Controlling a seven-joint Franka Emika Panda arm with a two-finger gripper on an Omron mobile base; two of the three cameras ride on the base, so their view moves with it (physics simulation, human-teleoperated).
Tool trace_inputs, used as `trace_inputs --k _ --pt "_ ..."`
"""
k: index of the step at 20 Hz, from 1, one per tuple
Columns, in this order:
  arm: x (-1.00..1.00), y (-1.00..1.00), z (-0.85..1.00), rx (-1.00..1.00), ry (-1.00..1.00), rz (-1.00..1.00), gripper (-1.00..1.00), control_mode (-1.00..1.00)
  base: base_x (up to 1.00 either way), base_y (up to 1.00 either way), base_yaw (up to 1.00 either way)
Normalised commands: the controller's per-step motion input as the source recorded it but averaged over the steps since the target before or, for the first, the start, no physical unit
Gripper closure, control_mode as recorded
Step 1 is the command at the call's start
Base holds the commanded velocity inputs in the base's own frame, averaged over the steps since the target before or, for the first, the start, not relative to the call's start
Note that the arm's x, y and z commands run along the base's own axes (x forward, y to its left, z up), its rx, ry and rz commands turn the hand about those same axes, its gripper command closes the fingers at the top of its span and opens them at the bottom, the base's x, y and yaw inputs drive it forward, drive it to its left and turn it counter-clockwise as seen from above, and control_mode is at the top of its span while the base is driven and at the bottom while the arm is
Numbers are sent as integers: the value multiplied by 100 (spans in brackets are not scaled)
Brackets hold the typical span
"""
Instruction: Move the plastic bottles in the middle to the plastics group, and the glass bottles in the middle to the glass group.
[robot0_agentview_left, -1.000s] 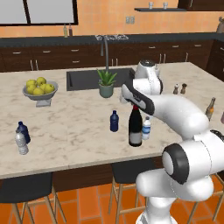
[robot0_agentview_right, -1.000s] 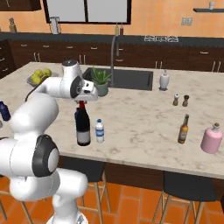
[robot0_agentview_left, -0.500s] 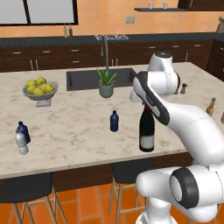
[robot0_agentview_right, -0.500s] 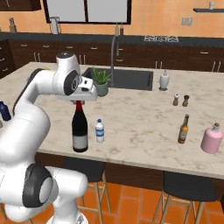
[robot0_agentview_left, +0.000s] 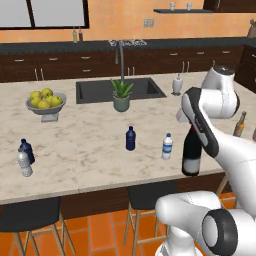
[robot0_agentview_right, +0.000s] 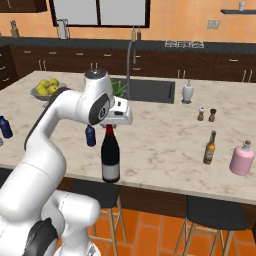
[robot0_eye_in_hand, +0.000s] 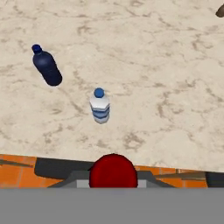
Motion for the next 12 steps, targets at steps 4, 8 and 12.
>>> trace_inputs --k 4,8,12 --pt "4 -83 0 0 0 -7 100 -100 0 0 0" --pt "22 -82 0 0 0 -2 100 -100 0 0 0" --pt "15 -82 0 0 0 0 100 -100 0 0 0"
